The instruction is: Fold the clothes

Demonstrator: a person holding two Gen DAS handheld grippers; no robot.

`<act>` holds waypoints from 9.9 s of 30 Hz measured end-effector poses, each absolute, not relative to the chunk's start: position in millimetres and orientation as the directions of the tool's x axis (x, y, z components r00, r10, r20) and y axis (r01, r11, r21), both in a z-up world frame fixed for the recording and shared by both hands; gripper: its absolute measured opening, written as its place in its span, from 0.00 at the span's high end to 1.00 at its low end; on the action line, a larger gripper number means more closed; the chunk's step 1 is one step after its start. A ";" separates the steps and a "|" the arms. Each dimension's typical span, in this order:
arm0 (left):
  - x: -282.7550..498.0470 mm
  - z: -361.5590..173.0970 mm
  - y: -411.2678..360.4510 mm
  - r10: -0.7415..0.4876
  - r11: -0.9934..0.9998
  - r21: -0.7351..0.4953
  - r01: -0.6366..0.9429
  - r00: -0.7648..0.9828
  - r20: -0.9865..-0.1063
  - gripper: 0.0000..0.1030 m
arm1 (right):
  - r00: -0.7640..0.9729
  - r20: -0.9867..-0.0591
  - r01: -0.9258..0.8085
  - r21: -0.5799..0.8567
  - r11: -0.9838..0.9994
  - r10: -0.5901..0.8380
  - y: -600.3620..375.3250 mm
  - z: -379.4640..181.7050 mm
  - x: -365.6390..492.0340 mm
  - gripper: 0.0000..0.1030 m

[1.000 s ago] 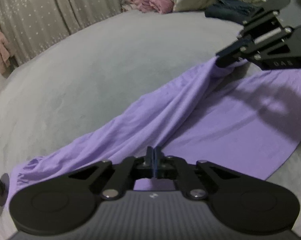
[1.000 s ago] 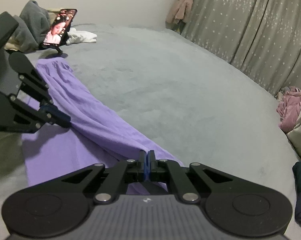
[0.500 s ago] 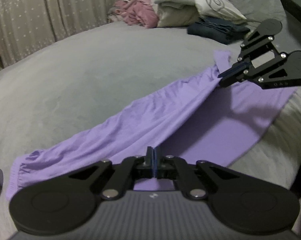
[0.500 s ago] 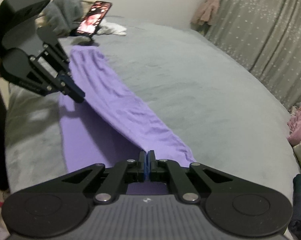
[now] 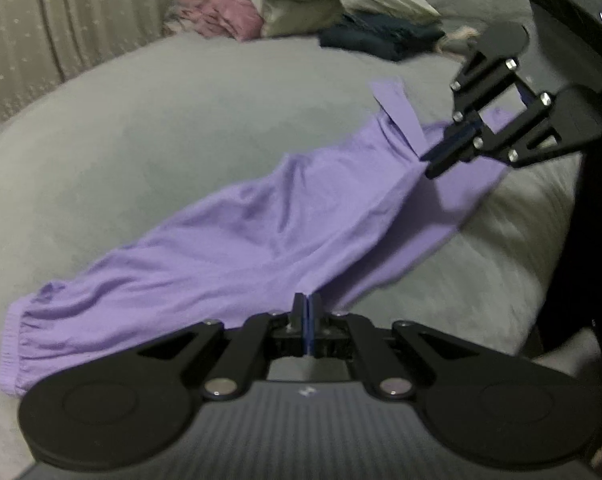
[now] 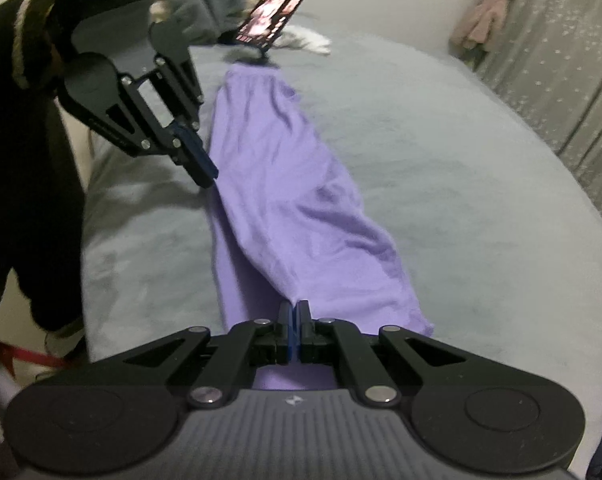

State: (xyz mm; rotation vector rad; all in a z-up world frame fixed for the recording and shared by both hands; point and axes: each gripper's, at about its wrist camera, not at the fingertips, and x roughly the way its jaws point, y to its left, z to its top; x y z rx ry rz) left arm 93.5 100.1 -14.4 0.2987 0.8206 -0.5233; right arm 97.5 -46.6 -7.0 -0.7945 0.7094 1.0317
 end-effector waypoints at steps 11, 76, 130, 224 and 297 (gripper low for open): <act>102.3 -23.4 100.3 -0.319 0.825 0.021 0.564 0.496 -0.808 0.88 | 0.257 -0.879 -0.947 -0.146 0.286 0.402 -49.5 -27.4 101.3 0.91; 171.7 -24.0 -55.5 -0.479 0.763 -0.069 0.643 0.491 -0.727 0.78 | 0.769 -0.637 0.189 0.308 0.932 0.054 -322.3 1.5 195.0 1.00; 145.8 -5.1 -65.4 -0.661 0.610 -0.102 0.785 0.434 -0.612 1.00 | 0.774 -0.621 0.101 -0.070 0.992 -0.123 -305.7 35.1 149.8 1.00; 169.2 -43.9 -105.8 -0.546 0.720 -0.116 0.684 0.454 -0.704 0.60 | 0.624 -0.768 0.233 0.362 0.903 0.147 -381.0 -43.1 114.6 0.80; 170.7 -44.2 -101.1 -0.524 0.735 -0.105 0.670 0.463 -0.715 0.47 | 0.678 -0.733 0.313 0.359 0.879 0.058 -375.1 -40.4 112.3 0.76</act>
